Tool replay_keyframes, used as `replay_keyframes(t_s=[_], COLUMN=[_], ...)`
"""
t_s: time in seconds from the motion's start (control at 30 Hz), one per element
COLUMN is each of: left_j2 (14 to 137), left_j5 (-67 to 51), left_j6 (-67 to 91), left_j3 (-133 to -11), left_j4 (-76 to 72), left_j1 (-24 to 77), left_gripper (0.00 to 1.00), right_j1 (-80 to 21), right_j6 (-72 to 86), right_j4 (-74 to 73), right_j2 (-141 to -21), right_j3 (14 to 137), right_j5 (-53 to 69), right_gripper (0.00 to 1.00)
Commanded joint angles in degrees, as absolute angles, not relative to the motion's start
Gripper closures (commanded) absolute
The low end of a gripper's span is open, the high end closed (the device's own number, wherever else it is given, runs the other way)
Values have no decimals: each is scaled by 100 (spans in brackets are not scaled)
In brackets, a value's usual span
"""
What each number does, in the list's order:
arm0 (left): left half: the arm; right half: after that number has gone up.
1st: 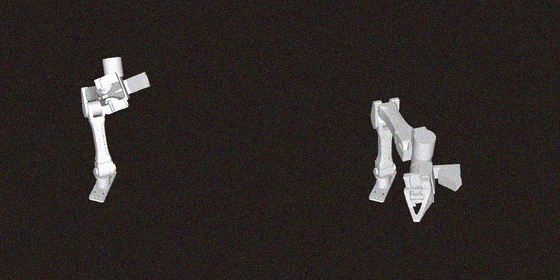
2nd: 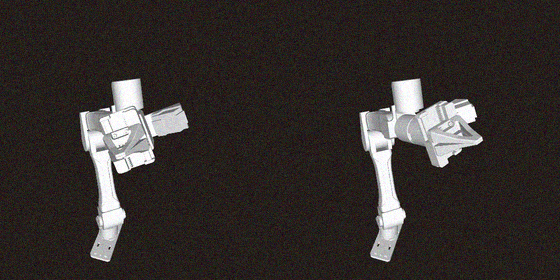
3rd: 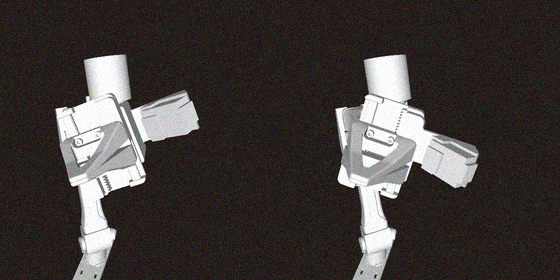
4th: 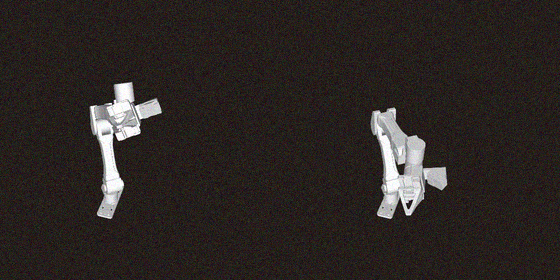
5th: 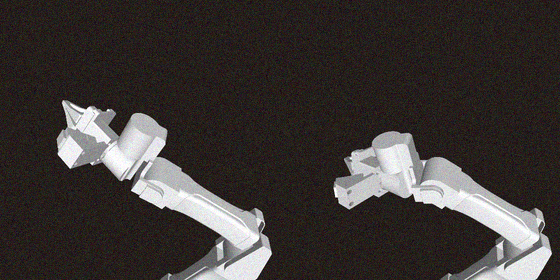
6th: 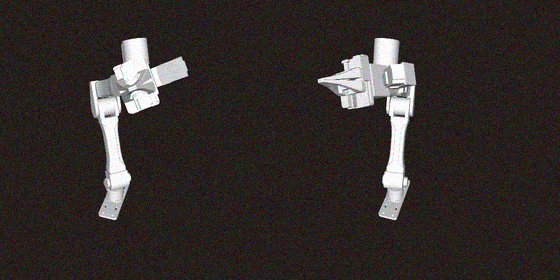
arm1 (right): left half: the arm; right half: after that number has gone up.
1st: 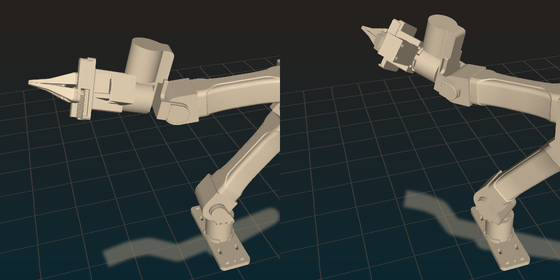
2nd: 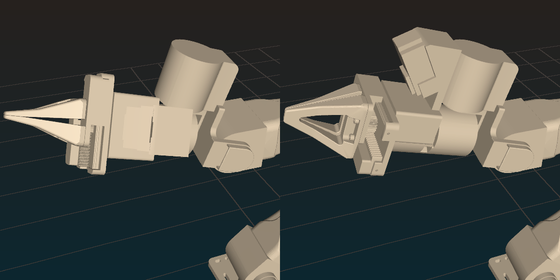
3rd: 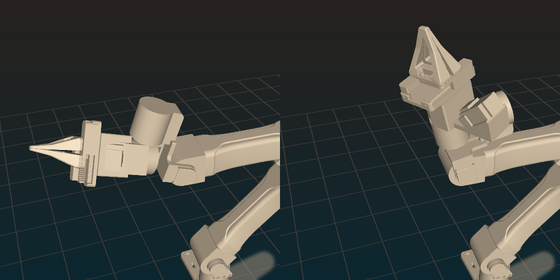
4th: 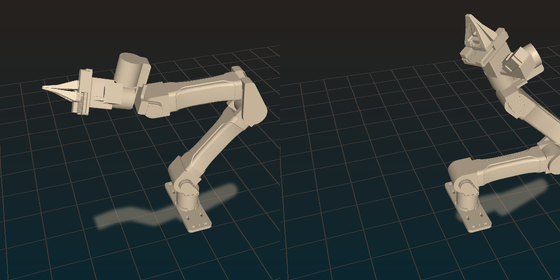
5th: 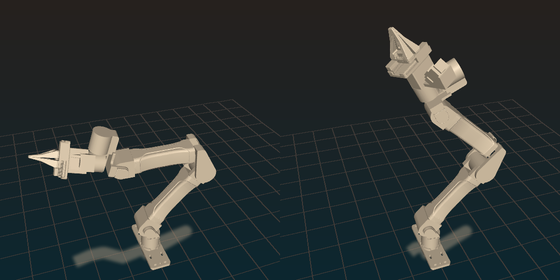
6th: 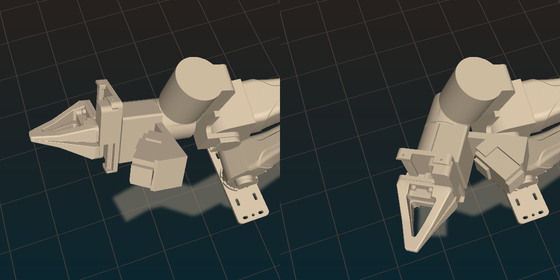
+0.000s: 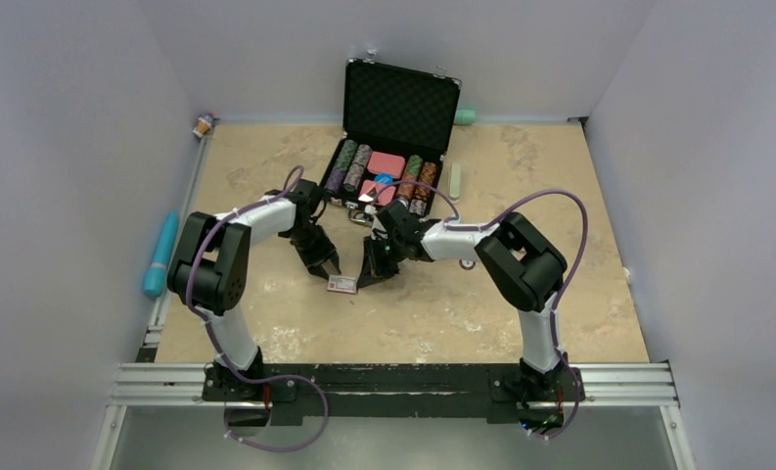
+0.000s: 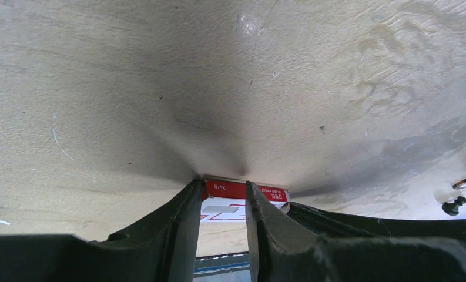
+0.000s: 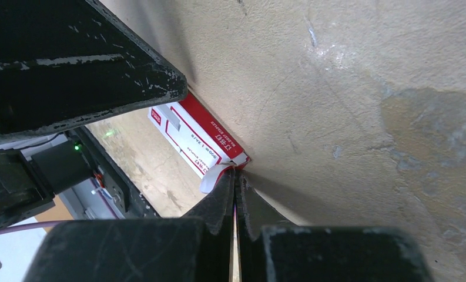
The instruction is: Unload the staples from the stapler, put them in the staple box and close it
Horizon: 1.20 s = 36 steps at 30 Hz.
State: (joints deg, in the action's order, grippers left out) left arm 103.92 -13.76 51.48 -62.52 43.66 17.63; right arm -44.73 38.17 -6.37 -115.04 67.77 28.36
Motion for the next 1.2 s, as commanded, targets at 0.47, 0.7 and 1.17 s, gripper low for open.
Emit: replay_keyframes(t_s=[0.47,0.7,1.17], left_j2=[10544,10397,9941], left_j5=[-1081,-933,-946], left_j6=[5186,5192,5253], left_j3=[-6146,-6261,-5605], left_j4=[4117,4349,4152], left_j1=[1732,1723,1730], left_gripper=[57,57,57], right_j1=[-4515,-4518,-4425], right_j6=[3640,3285,2801], right_j4=[-561,-1373,-2551], right_j2=[-11222,-10947,-10053], right_j3=[6745,6999,7342], right_j5=[2868,2470,1687], right_gripper=[100,100,100])
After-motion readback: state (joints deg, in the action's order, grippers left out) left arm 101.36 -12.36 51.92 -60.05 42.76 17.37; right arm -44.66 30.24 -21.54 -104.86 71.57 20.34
